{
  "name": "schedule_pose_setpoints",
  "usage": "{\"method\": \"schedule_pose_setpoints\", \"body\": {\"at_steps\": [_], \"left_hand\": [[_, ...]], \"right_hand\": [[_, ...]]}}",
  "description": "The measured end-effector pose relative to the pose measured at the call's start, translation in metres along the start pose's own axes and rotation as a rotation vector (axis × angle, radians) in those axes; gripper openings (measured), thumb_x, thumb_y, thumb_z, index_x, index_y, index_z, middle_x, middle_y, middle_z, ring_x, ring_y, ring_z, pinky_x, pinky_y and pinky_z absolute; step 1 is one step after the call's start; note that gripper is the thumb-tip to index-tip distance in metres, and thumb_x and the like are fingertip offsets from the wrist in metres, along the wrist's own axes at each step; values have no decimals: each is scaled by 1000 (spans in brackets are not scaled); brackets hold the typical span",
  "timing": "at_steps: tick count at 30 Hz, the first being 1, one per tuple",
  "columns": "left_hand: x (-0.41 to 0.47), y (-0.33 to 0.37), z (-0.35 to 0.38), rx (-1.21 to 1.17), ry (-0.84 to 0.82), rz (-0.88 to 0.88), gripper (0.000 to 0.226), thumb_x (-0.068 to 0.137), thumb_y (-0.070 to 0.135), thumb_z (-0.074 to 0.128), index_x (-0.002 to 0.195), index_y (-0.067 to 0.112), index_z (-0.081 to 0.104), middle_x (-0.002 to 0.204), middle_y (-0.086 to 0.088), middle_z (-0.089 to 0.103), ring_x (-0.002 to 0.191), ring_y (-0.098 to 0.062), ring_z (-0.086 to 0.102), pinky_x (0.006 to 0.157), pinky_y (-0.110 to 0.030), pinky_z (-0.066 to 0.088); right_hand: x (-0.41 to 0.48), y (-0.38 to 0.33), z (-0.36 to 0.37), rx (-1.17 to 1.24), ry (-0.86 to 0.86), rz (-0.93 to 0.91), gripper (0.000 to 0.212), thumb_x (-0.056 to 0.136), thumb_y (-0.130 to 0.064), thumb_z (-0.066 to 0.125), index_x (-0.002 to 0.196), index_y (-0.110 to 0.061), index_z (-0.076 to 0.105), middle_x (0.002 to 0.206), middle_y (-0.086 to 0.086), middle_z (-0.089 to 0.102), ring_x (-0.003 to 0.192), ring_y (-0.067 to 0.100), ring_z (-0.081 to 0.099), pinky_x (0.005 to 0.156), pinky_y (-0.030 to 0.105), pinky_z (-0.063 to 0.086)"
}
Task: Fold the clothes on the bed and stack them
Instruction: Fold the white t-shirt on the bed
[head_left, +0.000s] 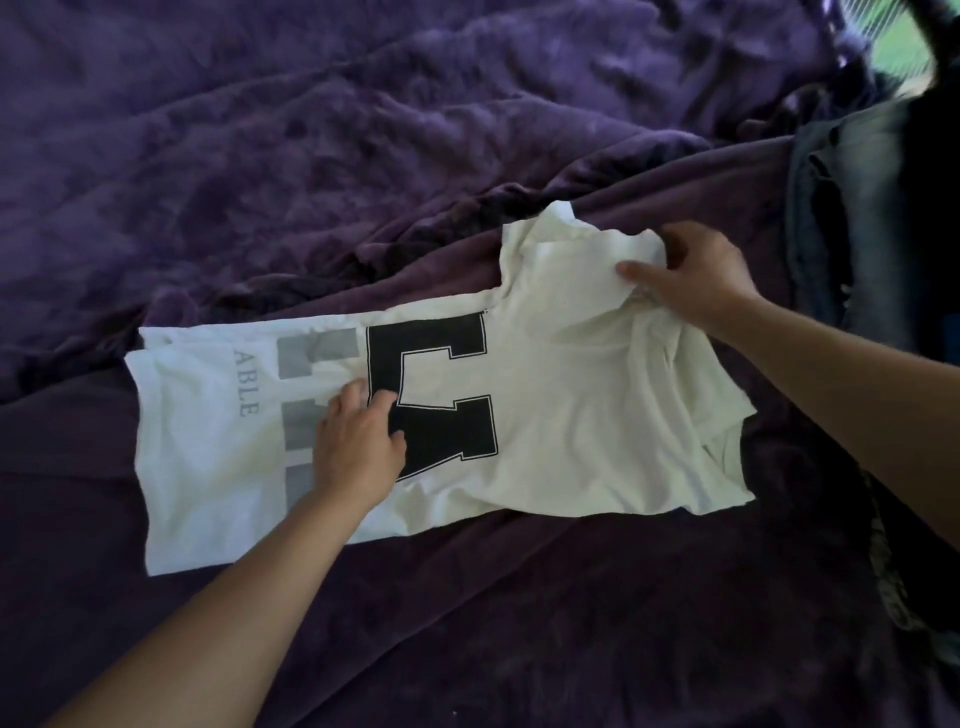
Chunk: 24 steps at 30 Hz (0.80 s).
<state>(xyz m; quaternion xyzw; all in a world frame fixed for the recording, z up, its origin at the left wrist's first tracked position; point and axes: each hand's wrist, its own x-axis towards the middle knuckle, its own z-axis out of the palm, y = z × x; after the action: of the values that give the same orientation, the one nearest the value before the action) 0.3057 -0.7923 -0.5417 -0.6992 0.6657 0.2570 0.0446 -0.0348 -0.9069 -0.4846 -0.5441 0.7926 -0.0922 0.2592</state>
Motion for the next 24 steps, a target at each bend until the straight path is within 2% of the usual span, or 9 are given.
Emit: {"method": "schedule_pose_setpoints", "body": {"at_steps": [3,5,7,11,14,16,19,21,24], "left_hand": [[-1,7,3,-24,-38,-30,43,88,22,60,130,16,51,140,-9,35,126,-30,37,101,-44,40],[-4,4,3,-32,-41,-43,39,88,20,60,126,15,54,135,-8,39,122,-30,40,97,-44,42],[-9,0,2,-40,-53,-40,35,88,19,61,123,15,56,129,-5,43,119,-27,43,93,-43,44],[-18,-7,-2,-115,24,-6,29,87,12,62,116,11,61,122,-6,50,114,-27,49,91,-42,45],[-19,3,-7,-223,217,77,24,82,2,63,106,5,66,115,-11,55,106,-33,54,89,-45,47],[-19,19,-7,-246,319,139,25,79,-1,63,103,5,66,117,-14,55,107,-34,54,88,-46,48],[-19,51,-3,-228,358,306,29,79,2,54,105,8,66,119,-13,55,107,-32,52,89,-42,46],[-22,71,4,-139,282,458,35,78,9,46,107,11,66,118,-12,57,104,-31,53,84,-43,48],[-33,95,25,53,-107,554,50,86,9,46,134,21,51,141,-10,41,124,-31,40,96,-48,42]], "right_hand": [[26,-33,19,78,-20,-68,72,59,-55,81,119,-21,60,115,-6,65,108,13,59,92,32,48],[41,-54,34,123,-125,11,76,58,-42,86,124,-18,57,118,-4,62,107,15,60,90,31,51],[43,-67,39,83,-219,94,63,67,-22,83,123,-11,57,111,3,59,101,21,61,79,31,52],[-18,-55,16,-1,-17,-305,14,70,-7,66,83,-11,63,77,9,61,75,26,58,67,35,49],[-96,2,13,-93,-57,-574,27,65,3,64,88,-12,65,87,4,65,85,31,60,75,42,48],[-129,40,15,-141,-134,-601,39,63,7,66,95,-15,70,102,-1,66,100,24,61,84,48,49],[-131,64,10,-41,42,-292,38,73,-3,71,108,-17,68,118,1,61,113,22,55,89,49,50],[-115,58,3,49,91,54,55,79,-34,73,128,-22,54,132,1,51,120,23,50,95,46,47],[-96,49,7,98,-61,368,98,64,-71,69,143,-26,32,139,-1,47,123,23,51,97,48,46]]}}
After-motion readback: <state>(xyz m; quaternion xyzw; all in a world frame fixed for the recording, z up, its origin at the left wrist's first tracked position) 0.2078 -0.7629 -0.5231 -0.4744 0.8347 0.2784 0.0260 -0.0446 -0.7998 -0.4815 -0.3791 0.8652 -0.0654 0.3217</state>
